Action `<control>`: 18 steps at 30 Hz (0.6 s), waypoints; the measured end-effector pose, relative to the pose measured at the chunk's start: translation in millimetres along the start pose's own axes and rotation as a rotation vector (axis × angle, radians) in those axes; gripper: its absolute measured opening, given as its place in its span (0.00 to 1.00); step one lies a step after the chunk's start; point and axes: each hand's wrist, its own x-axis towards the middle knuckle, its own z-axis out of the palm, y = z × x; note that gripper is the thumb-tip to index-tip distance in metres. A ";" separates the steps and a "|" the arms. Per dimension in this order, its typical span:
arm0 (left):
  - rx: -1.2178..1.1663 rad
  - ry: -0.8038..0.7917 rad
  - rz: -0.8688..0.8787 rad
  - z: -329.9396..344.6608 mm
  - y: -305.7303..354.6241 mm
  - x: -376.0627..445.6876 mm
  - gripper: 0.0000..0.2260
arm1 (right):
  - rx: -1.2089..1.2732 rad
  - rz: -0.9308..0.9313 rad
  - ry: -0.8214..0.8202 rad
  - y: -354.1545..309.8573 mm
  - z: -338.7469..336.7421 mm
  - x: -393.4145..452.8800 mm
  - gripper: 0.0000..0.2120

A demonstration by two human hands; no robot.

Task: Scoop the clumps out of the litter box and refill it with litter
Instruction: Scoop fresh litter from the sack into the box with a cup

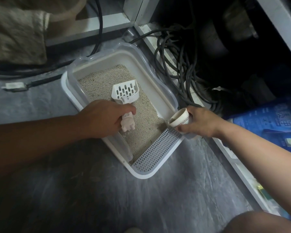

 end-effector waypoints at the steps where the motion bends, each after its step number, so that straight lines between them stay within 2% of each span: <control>1: 0.001 0.002 0.002 -0.4 0.3 -0.2 0.15 | 0.010 0.000 0.022 0.5 0.1 0.7 0.25; 6: 0.008 0.004 0.006 -1.1 1.7 0.0 0.18 | 0.027 0.003 0.028 -1.4 0.5 -0.6 0.24; 10: 0.005 0.002 0.002 -2.4 3.1 -0.4 0.21 | 0.029 0.031 0.099 -2.9 -3.0 -1.4 0.25; 18: 0.014 -0.009 -0.009 -3.0 2.9 -1.8 0.20 | 0.050 0.015 0.057 -5.6 -3.4 -7.5 0.24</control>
